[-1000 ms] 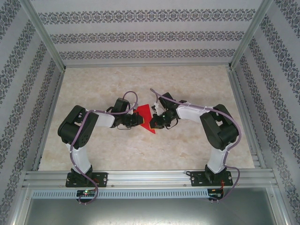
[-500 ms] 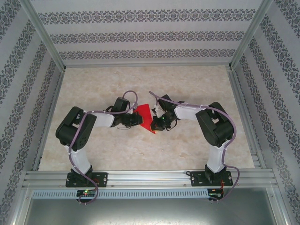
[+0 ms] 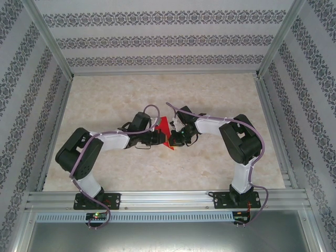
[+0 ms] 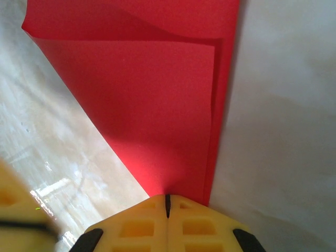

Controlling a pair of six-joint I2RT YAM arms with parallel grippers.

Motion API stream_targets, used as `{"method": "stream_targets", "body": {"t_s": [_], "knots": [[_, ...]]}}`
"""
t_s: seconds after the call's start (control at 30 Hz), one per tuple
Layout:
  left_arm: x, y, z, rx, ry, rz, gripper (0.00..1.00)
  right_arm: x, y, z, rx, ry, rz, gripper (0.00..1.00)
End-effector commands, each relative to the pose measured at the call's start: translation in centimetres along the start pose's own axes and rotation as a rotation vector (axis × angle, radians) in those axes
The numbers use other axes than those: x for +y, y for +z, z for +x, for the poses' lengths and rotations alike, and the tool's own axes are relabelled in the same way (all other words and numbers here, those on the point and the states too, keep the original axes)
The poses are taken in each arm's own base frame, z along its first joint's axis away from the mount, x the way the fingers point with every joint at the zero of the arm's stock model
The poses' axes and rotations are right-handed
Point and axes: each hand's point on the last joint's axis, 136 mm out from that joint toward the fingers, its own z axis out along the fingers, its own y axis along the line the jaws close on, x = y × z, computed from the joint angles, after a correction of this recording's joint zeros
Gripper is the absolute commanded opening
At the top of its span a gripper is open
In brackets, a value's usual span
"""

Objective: Fold a paper plane with a square sheet of paper (fold left side to right side)
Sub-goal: Third fold the triangle at the center of the table.

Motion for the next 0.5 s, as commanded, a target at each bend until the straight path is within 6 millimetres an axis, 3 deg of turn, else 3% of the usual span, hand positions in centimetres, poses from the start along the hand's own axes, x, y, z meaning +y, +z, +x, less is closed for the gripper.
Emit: {"method": "stream_targets", "body": {"t_s": [0.0, 0.47], "knots": [[1.0, 0.9, -0.2, -0.041, -0.028, -0.009, 0.00, -4.1, 1.0, 2.5, 0.083, 0.065, 0.161, 0.00], [2.8, 2.1, 0.2, -0.052, -0.031, -0.036, 0.00, -4.1, 1.1, 2.8, 0.098, 0.054, 0.174, 0.00]]}}
